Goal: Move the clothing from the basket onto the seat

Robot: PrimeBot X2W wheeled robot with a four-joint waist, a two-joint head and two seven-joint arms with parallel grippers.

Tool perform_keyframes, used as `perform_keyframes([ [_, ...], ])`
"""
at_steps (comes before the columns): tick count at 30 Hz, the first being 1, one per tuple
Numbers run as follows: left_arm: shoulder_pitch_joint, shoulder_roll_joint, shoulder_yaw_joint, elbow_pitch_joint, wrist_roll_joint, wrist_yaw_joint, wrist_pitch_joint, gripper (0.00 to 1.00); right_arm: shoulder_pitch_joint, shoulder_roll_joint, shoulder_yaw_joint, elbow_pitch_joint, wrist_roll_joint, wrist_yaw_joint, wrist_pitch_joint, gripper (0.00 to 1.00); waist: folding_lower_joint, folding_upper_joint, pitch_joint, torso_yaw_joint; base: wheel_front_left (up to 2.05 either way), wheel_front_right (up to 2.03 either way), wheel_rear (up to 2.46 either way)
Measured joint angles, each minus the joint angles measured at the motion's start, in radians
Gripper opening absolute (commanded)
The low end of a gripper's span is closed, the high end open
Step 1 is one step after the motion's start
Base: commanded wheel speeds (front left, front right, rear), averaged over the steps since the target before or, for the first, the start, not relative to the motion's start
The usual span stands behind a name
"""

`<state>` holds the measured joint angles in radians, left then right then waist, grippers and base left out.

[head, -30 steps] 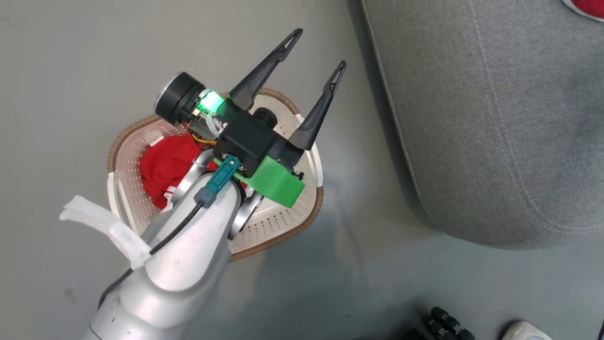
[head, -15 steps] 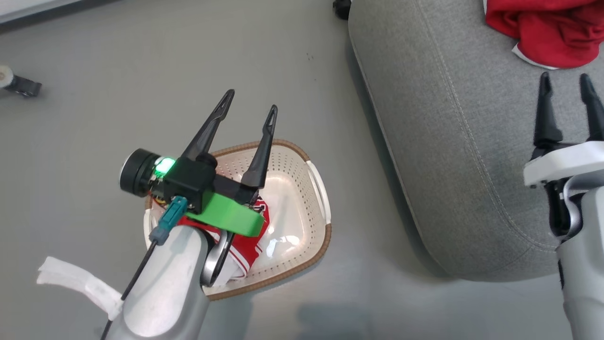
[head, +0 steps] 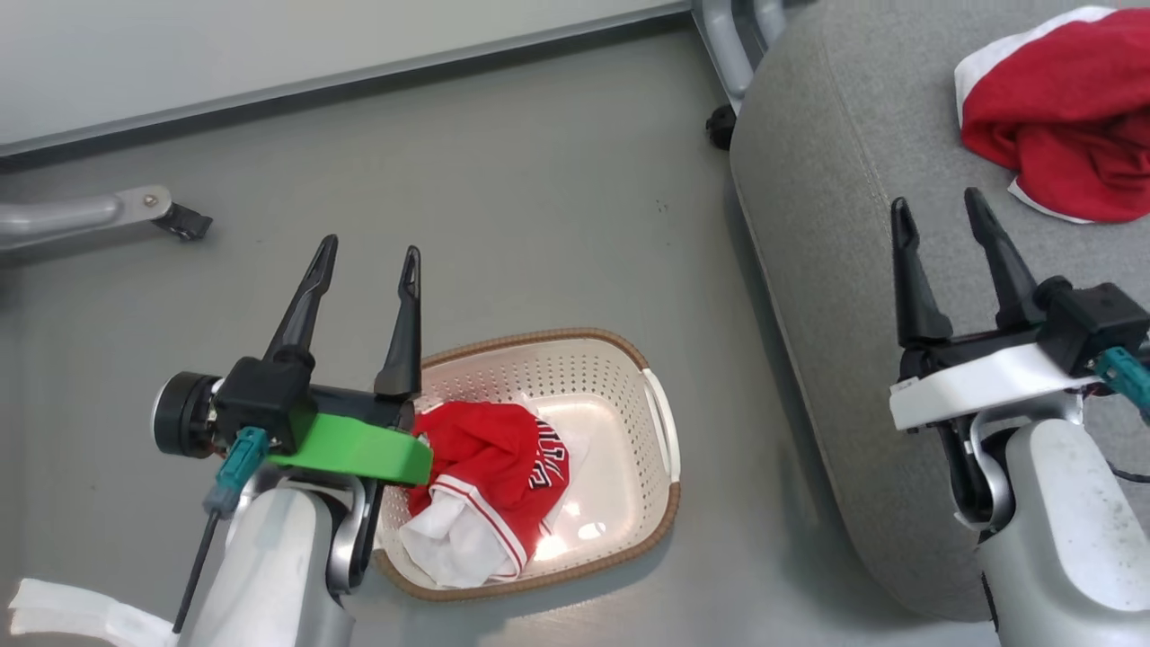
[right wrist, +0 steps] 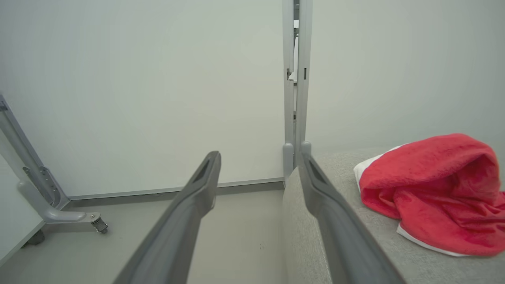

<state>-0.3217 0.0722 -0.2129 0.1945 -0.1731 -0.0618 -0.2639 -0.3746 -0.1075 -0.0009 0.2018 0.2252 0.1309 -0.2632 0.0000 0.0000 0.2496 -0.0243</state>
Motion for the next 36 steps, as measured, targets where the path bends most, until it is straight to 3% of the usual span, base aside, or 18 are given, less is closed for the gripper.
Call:
perform_keyframes([
  [16, 0.134, -0.016, 0.114, -0.019, 0.025, -0.004, 0.000, 1.00, 0.160, 0.052, 0.042, -0.097, -0.040, 0.000, 0.000, 1.00, 0.0000, 0.0000, -0.129, 0.074, 0.00, 0.00, 0.00],
  [36, 0.219, -0.021, 0.141, -0.030, 0.039, -0.016, 0.000, 1.00, 0.315, 0.058, 0.045, -0.143, -0.001, 0.000, 0.000, 1.00, 0.0000, 0.0000, -0.195, 0.118, 0.00, 0.00, 0.00],
])
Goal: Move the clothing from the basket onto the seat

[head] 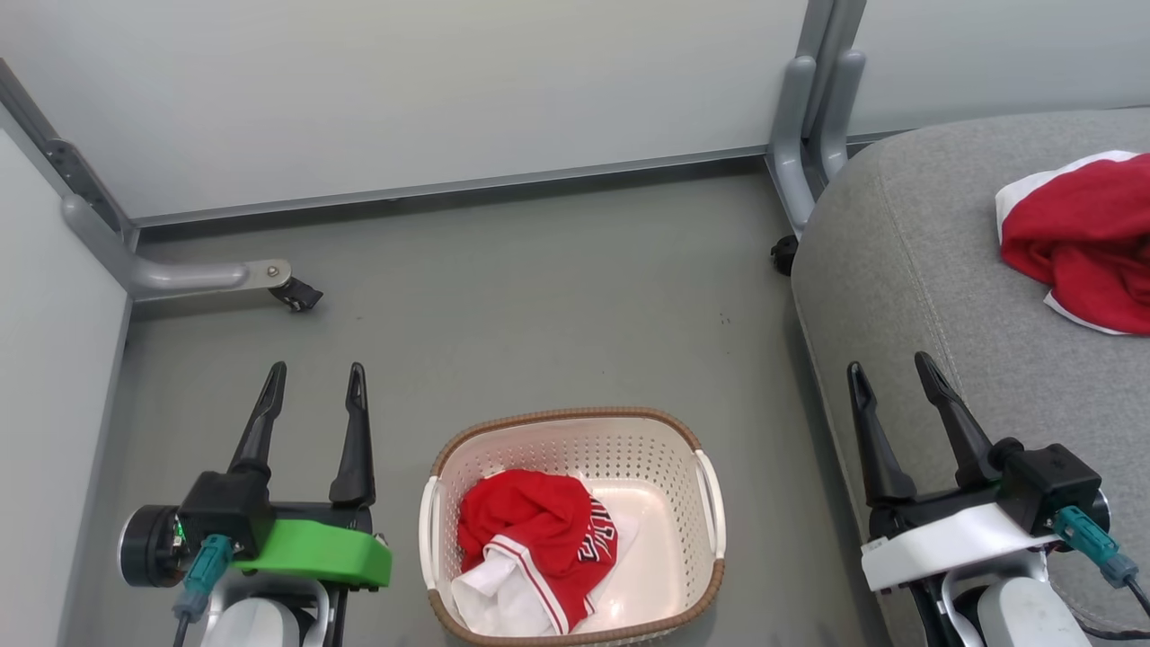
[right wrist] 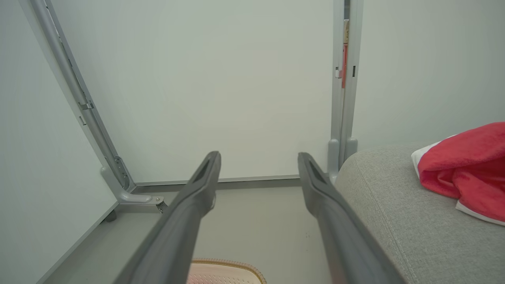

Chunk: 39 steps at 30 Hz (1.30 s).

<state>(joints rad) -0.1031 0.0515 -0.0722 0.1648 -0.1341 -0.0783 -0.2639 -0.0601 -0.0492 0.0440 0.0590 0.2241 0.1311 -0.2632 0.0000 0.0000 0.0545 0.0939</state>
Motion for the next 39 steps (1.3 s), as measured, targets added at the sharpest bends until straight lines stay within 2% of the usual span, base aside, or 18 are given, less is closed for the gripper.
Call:
perform_keyframes([
  [39, 0.022, -0.001, -0.005, 0.022, -0.003, -0.001, 0.000, 1.00, 0.014, 0.000, 0.002, 0.015, 0.007, 0.000, 0.000, 1.00, 0.0000, 0.0000, -0.045, -0.011, 0.00, 0.00, 0.00],
])
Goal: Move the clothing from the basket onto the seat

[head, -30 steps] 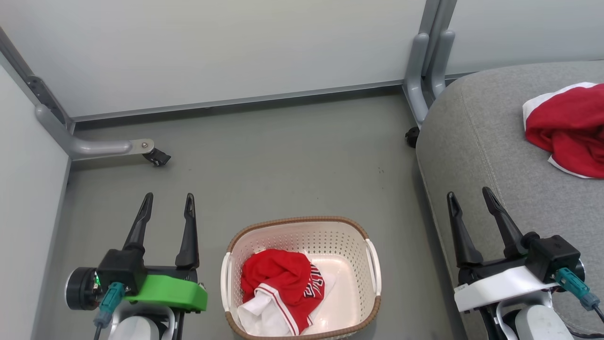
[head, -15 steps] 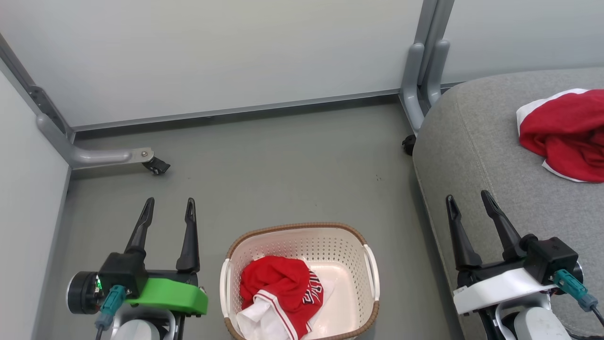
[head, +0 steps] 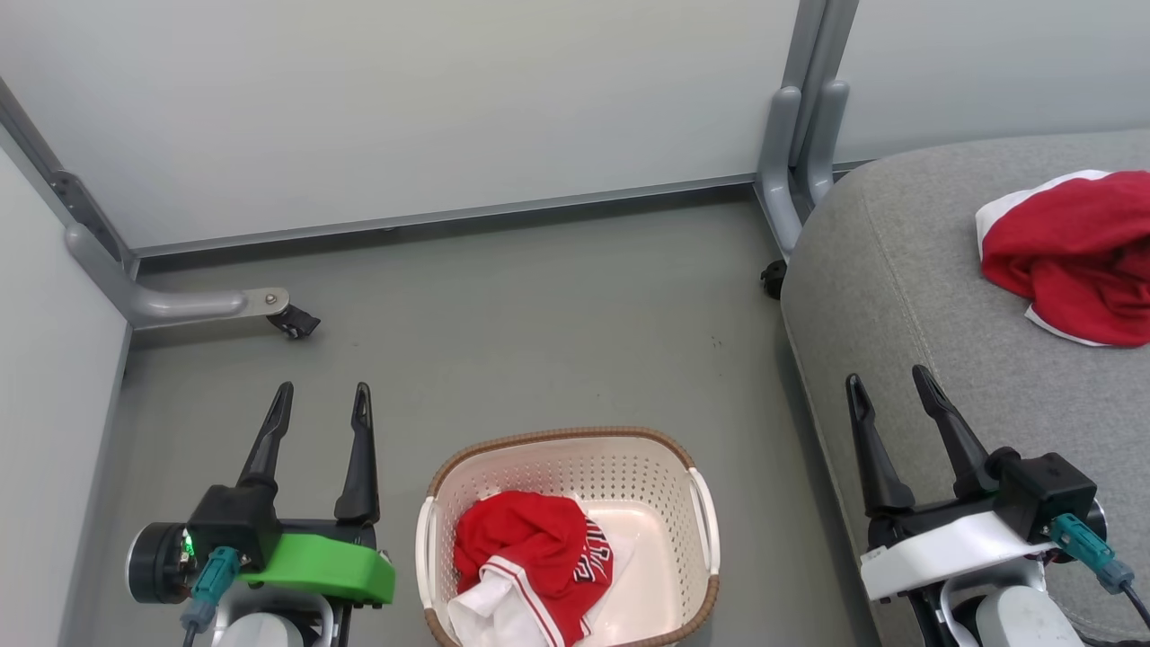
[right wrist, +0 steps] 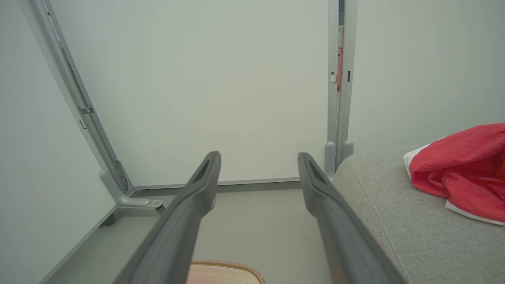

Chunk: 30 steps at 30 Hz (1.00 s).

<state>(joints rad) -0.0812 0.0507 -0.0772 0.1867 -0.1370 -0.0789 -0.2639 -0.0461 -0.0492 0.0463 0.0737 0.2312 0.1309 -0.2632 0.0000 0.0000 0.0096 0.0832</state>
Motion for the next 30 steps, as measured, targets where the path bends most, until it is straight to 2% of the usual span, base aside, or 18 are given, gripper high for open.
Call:
perform_keyframes([
  [16, 0.001, 0.000, -0.003, 0.007, 0.000, -0.001, 0.000, 1.00, 0.001, 0.000, 0.002, 0.008, 0.003, 0.000, 0.000, 1.00, 0.0000, 0.0000, -0.005, -0.006, 0.00, 0.00, 0.00],
  [30, -0.087, 0.003, -0.060, 0.110, 0.020, -0.035, 0.000, 1.00, -0.037, 0.000, 0.034, -0.004, 0.003, 0.000, 0.000, 1.00, 0.0000, 0.0000, 0.045, -0.041, 0.00, 0.00, 0.00],
])
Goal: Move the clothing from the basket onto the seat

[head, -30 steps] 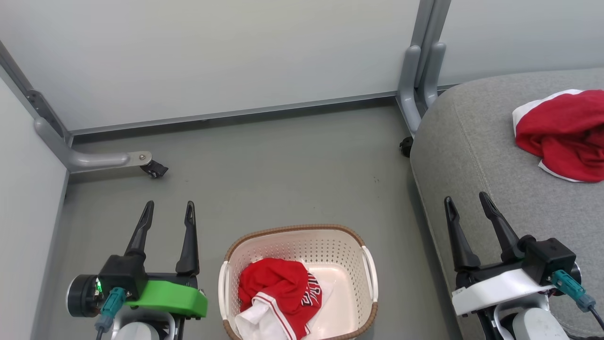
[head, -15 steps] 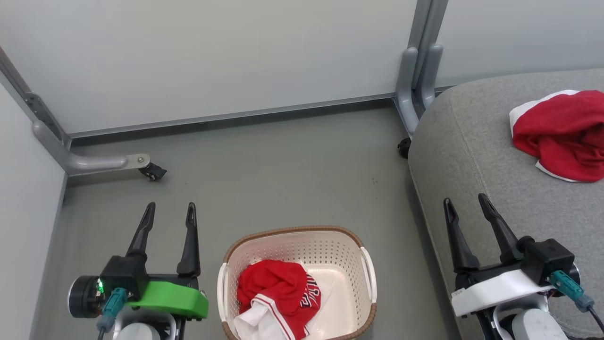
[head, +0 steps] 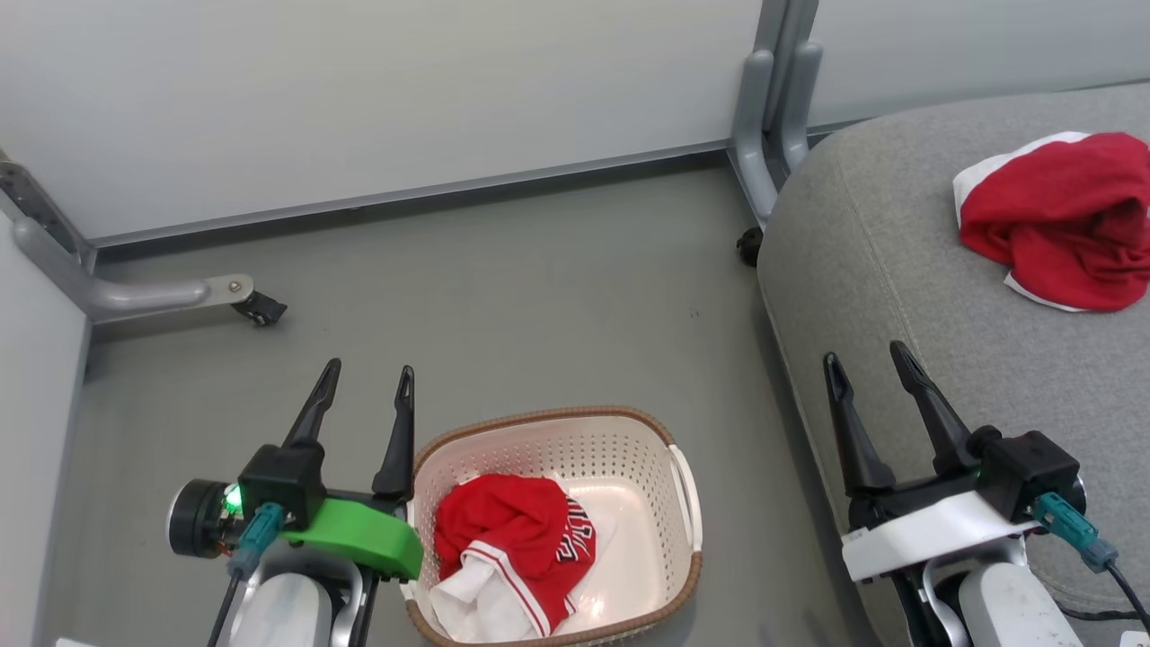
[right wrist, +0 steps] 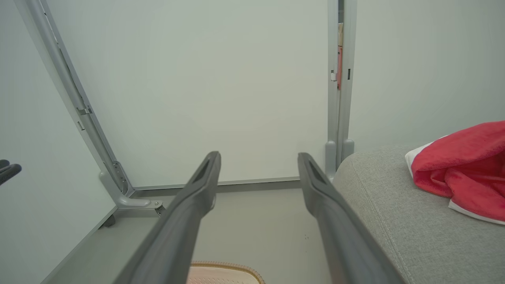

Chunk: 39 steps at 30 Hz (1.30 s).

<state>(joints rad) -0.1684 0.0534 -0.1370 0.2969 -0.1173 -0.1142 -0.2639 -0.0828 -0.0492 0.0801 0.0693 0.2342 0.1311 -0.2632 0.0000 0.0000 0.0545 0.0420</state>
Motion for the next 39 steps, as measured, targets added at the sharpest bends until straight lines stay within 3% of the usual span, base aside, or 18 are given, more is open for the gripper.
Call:
perform_keyframes([
  [16, -0.249, 0.072, -0.138, 0.274, 0.034, -0.013, 0.000, 1.00, -0.151, 0.000, 0.060, -0.050, 0.007, 0.000, 0.000, 1.00, 0.0000, 0.0000, 0.192, -0.111, 0.00, 0.00, 0.00],
  [25, -0.404, 0.137, -0.300, 0.459, 0.039, -0.014, 0.000, 1.00, -0.230, 0.000, 0.075, -0.083, 0.024, 0.000, 0.000, 1.00, 0.0000, 0.0000, 0.337, -0.178, 0.00, 0.00, 0.00],
  [39, -0.573, 0.156, -0.547, 0.771, -0.022, -0.015, 0.000, 1.00, -0.317, 0.000, 0.093, -0.115, 0.028, 0.000, 0.000, 1.00, 0.0000, 0.0000, 0.540, -0.243, 0.00, 0.00, 0.00],
])
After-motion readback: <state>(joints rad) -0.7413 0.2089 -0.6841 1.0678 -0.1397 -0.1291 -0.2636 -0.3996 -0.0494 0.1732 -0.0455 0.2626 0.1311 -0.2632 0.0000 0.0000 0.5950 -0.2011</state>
